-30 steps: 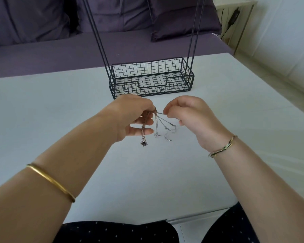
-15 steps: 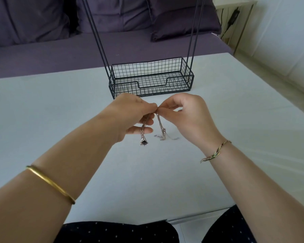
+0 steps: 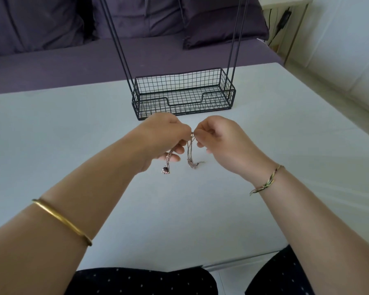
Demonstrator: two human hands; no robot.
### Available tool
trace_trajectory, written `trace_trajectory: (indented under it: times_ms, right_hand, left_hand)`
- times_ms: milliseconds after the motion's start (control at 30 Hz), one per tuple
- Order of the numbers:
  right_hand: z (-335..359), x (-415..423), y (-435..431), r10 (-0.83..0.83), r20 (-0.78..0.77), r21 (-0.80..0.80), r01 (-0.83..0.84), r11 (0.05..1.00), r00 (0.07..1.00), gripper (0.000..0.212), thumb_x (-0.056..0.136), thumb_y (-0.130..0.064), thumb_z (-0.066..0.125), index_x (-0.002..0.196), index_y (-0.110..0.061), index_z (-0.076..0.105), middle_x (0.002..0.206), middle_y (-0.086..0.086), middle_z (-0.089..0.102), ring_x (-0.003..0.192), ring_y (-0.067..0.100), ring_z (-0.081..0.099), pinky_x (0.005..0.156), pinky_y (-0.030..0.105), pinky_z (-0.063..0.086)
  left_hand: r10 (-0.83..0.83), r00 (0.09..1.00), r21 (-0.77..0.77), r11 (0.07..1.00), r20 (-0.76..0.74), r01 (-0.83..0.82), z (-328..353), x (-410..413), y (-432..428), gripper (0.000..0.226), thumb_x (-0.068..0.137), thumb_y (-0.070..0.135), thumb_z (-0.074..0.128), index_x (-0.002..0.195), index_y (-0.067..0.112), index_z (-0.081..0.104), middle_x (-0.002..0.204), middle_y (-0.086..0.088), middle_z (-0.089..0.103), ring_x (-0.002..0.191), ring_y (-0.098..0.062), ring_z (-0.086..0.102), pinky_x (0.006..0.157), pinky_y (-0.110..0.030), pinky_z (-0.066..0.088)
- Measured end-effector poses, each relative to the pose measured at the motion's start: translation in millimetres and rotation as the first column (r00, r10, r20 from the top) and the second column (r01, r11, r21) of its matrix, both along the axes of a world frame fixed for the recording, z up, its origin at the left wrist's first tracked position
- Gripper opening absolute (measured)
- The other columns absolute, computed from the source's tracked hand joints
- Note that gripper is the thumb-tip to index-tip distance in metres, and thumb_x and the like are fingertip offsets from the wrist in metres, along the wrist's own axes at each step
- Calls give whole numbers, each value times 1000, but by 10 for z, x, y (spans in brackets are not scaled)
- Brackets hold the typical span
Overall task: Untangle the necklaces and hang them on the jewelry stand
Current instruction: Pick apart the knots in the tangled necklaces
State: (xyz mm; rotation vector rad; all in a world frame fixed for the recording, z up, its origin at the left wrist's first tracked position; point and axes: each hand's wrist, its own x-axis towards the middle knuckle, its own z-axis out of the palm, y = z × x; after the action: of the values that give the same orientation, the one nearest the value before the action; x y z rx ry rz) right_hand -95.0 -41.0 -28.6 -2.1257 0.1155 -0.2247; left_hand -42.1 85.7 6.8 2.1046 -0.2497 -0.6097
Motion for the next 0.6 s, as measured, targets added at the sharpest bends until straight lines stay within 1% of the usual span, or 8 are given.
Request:
trace_trajectory:
  times_ms: [67, 133, 200, 300, 367, 433, 533, 600]
  right_hand:
    - [13, -7, -3, 22, -16, 15, -22, 1000, 1000, 17, 93, -13, 49, 78, -14, 55, 83, 8, 64, 85, 32, 61, 76, 45, 51]
    - [25, -6, -7, 16, 2, 39, -16, 999, 1000, 20, 93, -12, 50, 74, -19, 53, 78, 0, 62, 88, 28, 62, 81, 46, 51]
    - [25, 1, -15, -7, 37, 69, 5, 998, 999, 20, 92, -10, 50, 75, -20, 52, 77, -2, 62, 84, 22, 63, 80, 41, 52]
    - [3, 2, -13, -23, 84, 88, 16, 996, 996, 18, 92, -6, 49, 78, -16, 53, 73, -5, 62, 68, 4, 60, 70, 26, 51]
    - [-14, 5, -7, -32, 94, 100, 22, 995, 995, 15, 92, -4, 49, 81, -13, 53, 70, -8, 60, 61, 0, 57, 63, 20, 48]
    - [-24, 12, -16, -44, 100, 113, 33, 993, 994, 16, 90, -3, 51, 80, -16, 52, 71, -5, 60, 62, 3, 57, 61, 20, 47]
    - [-23, 17, -38, -32, 90, 140, 20, 990, 995, 23, 87, -1, 55, 80, -22, 49, 80, 5, 62, 66, 9, 57, 60, 18, 46]
    - [-16, 14, -40, -11, 73, 132, 2, 991, 997, 24, 85, 0, 57, 80, -23, 49, 79, 5, 60, 64, 9, 53, 57, 15, 42]
  left_hand:
    - [51, 995, -64, 996, -91, -57, 11, 8, 5, 12, 85, 8, 56, 73, 10, 58, 74, -4, 59, 65, -14, 58, 67, -32, 56]
    - [57, 988, -100, 992, -145, -72, 19, 4, 5, 14, 84, 8, 56, 70, 10, 58, 71, -4, 58, 63, -16, 57, 63, -30, 53]
    - [7, 995, -44, 999, -104, -12, 6, 1, -1, 14, 85, 11, 54, 71, 10, 58, 71, -4, 59, 63, -16, 56, 66, -32, 52]
    - [-119, 993, 90, 989, 16, 117, -11, -17, -23, 16, 86, 20, 53, 72, 12, 58, 74, -3, 61, 65, -16, 57, 78, -36, 53]
    - [-147, 988, 106, 984, 39, 143, -21, -29, -36, 16, 87, 20, 54, 73, 12, 57, 75, -3, 61, 65, -15, 57, 75, -33, 51]
    - [-122, 992, 87, 989, 40, 118, -30, -21, -34, 13, 87, 17, 54, 76, 10, 55, 75, -3, 61, 61, -14, 56, 69, -29, 50]
    - [1, 1000, -28, 1000, -6, -1, -40, 29, -5, 12, 86, 11, 56, 74, 12, 53, 76, -2, 62, 59, -10, 54, 64, -26, 51]
    - [55, 998, -98, 993, -41, -59, -44, 52, 6, 15, 85, 9, 57, 72, 14, 51, 77, -2, 64, 57, -9, 53, 59, -24, 47]
